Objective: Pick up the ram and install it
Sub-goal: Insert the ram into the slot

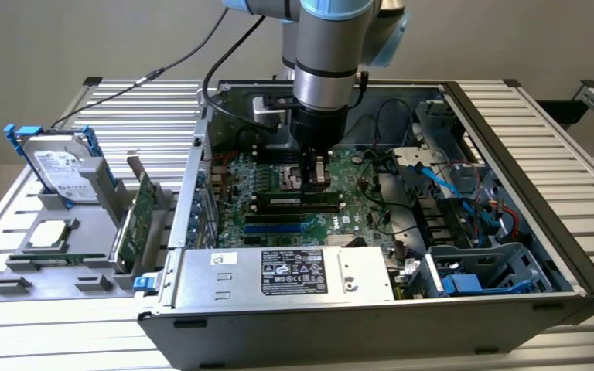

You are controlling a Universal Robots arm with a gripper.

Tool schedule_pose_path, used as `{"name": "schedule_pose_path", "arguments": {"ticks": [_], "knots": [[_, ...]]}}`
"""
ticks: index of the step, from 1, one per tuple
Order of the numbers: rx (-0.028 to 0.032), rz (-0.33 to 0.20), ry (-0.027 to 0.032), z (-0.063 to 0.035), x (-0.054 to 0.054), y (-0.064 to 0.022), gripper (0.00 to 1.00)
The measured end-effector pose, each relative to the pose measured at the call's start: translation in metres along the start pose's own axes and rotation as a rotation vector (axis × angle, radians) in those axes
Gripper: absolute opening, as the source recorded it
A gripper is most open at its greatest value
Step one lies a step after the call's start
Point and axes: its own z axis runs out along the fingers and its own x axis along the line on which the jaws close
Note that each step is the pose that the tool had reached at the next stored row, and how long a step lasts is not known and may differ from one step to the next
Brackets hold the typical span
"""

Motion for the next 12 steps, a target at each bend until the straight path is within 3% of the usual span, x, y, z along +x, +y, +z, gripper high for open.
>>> {"name": "schedule_pose_path", "arguments": {"ticks": [12], "knots": [[0.0001,0.0,-0.0007,0.0017,0.0006,-0.0003,0.14]]}}
